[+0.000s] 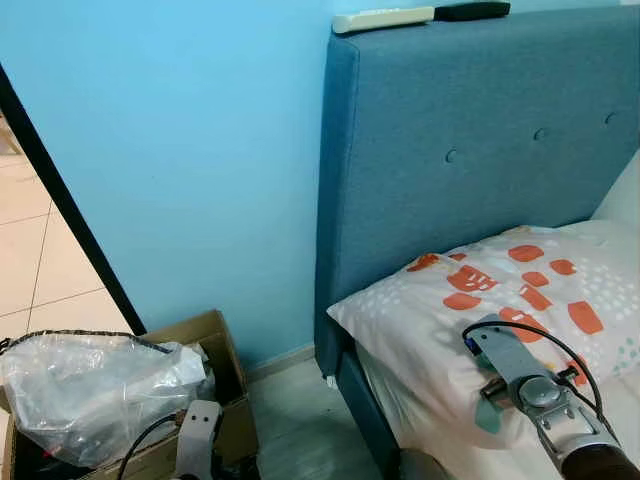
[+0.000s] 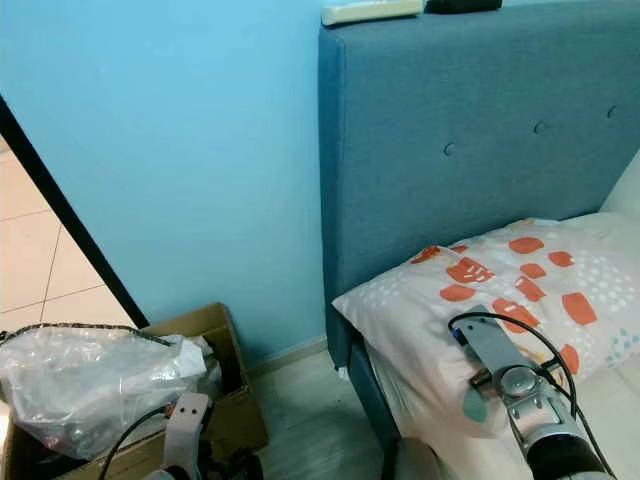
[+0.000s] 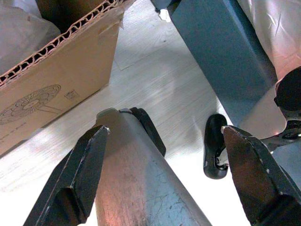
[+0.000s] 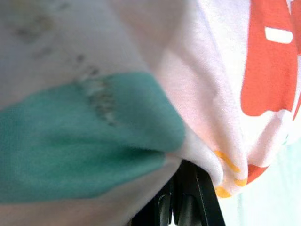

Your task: Clean up the room

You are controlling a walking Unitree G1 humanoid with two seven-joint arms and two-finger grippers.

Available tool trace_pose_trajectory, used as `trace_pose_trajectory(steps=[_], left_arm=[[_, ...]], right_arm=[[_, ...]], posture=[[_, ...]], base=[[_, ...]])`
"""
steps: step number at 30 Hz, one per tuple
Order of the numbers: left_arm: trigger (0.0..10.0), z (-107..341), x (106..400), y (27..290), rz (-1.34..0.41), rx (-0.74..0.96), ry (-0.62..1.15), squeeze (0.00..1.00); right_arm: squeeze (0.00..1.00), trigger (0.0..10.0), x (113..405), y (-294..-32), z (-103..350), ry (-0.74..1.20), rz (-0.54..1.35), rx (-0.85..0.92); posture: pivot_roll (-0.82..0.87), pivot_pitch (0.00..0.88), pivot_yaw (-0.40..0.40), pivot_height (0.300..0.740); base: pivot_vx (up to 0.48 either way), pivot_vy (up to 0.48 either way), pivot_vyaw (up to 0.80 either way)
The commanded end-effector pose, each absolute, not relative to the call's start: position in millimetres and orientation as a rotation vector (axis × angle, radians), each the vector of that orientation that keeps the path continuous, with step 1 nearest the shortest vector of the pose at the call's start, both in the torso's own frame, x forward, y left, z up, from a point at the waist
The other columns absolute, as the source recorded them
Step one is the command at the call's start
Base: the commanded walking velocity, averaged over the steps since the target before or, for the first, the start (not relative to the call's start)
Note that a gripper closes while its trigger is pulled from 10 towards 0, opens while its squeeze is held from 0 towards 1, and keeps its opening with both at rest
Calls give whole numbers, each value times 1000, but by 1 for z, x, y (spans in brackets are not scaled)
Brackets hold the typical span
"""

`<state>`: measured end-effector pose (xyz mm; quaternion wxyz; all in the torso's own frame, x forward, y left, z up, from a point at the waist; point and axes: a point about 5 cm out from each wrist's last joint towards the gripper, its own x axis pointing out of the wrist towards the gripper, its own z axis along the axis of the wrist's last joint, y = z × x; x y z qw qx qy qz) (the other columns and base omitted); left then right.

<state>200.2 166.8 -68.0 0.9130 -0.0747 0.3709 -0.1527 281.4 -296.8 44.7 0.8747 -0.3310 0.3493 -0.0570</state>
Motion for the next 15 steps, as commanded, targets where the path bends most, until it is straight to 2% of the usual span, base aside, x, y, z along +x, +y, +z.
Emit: trace_pose_trajectory(steps=[1,3,6,15], left_arm=[[10000,-69,198,169,-321,-134,773,0],[10000,-69,199,167,-320,-133,770,0],[10000,-68,200,167,-319,-134,767,0],[10000,-67,202,165,-322,-134,767,0]], right_arm=[[0,10000,283,-295,43,702,-135,-626],[0,10000,282,-292,35,692,-149,-500],[0,10000,281,-290,30,696,-140,-409],[0,10000,271,-303,30,825,-99,-326]], posture=[[109,107,-13,598],[105,104,-16,598],[105,102,-19,598],[90,96,-16,598]], base=[[0,0,0],[0,0,0],[0,0,0],[0,0,0]])
